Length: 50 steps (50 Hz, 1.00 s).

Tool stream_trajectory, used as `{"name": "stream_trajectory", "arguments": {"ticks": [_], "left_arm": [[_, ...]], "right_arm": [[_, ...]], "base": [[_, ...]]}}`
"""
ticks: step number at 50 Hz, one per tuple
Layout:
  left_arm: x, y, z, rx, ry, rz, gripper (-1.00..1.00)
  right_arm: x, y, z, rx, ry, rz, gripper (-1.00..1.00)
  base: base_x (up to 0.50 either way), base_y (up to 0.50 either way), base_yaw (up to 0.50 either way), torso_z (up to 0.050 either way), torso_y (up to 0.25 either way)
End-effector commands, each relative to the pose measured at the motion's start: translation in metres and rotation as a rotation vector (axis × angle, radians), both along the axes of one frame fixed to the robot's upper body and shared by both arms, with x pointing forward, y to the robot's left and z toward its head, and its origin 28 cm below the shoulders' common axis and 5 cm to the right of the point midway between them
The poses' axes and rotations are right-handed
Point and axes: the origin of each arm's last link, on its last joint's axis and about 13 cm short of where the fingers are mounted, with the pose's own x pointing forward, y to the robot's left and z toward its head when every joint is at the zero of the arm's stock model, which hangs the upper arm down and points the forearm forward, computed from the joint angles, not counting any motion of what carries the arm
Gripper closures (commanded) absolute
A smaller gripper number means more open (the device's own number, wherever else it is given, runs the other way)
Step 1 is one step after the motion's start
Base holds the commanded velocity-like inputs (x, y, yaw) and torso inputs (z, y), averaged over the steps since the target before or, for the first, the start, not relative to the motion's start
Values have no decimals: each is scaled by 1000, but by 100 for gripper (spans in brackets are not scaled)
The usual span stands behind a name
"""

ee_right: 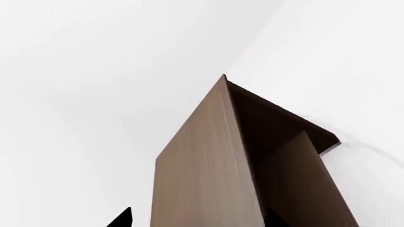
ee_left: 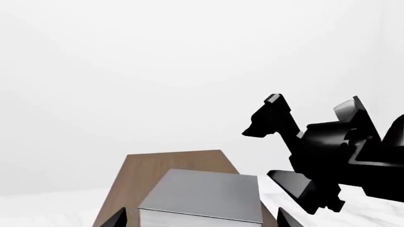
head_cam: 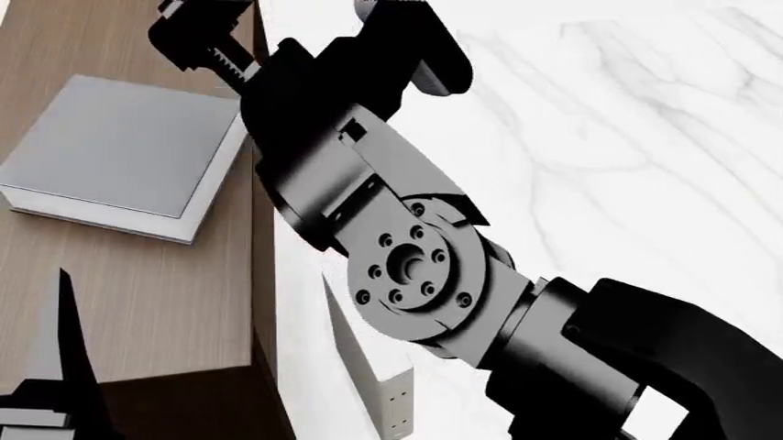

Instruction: Pick up the book in the middle and place it on the cabinet shelf.

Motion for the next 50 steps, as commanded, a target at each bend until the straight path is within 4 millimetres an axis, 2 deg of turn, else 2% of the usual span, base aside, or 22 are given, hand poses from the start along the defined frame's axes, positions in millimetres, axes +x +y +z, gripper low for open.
{"name": "stream_trajectory", "arguments": {"ticks": [1,7,10,13,15,20,26,33,35,38,39,46,50], "left_arm": [[-1,0,0,-1,-1,2,-100],[-1,1,0,-2,-1,3,-100],[-1,0,1,-14,-1,-10,-100],[-1,-1,3,-15,-6,-11,-100],[-2,-2,5,-17,-10,-17,-100],[-6,0,10,-16,-25,-13,-100],[-6,4,22,-19,-81,2,-100],[12,6,79,29,-240,13,-100],[25,7,105,52,-309,29,-100],[36,7,129,45,-377,21,-100],[47,7,146,58,-391,35,-100],[80,2,197,108,-447,47,-100],[100,-1,217,154,-465,64,-100]], "right_arm": [[0,-22,8,20,-27,-53,-100],[-2,-36,8,35,-38,-93,-100],[-4,-49,7,-6,-96,-153,-100],[-9,-59,11,34,-114,-211,-100],[-20,-68,17,2,-215,-276,-100],[-39,-79,26,-35,-318,-319,-100],[-50,-92,30,-149,-430,-467,-100],[-67,-103,55,-325,-614,-576,-100],[-73,-107,69,-380,-689,-609,-100],[-77,-112,81,-411,-721,-632,-100],[-77,-116,90,-441,-749,-639,-100],[-79,-126,114,-512,-804,-690,-100],[-78,-125,124,-554,-838,-717,-100]], "base": [[0,0,0,0,0],[0,0,0,0,0],[0,0,0,0,0],[0,0,0,0,0],[0,0,0,0,0],[0,0,0,0,0],[0,0,0,0,0],[0,0,0,1,0],[0,0,0,0,0],[0,0,0,0,3],[0,0,0,0,0],[0,0,0,0,0],[0,0,0,0,0]]}}
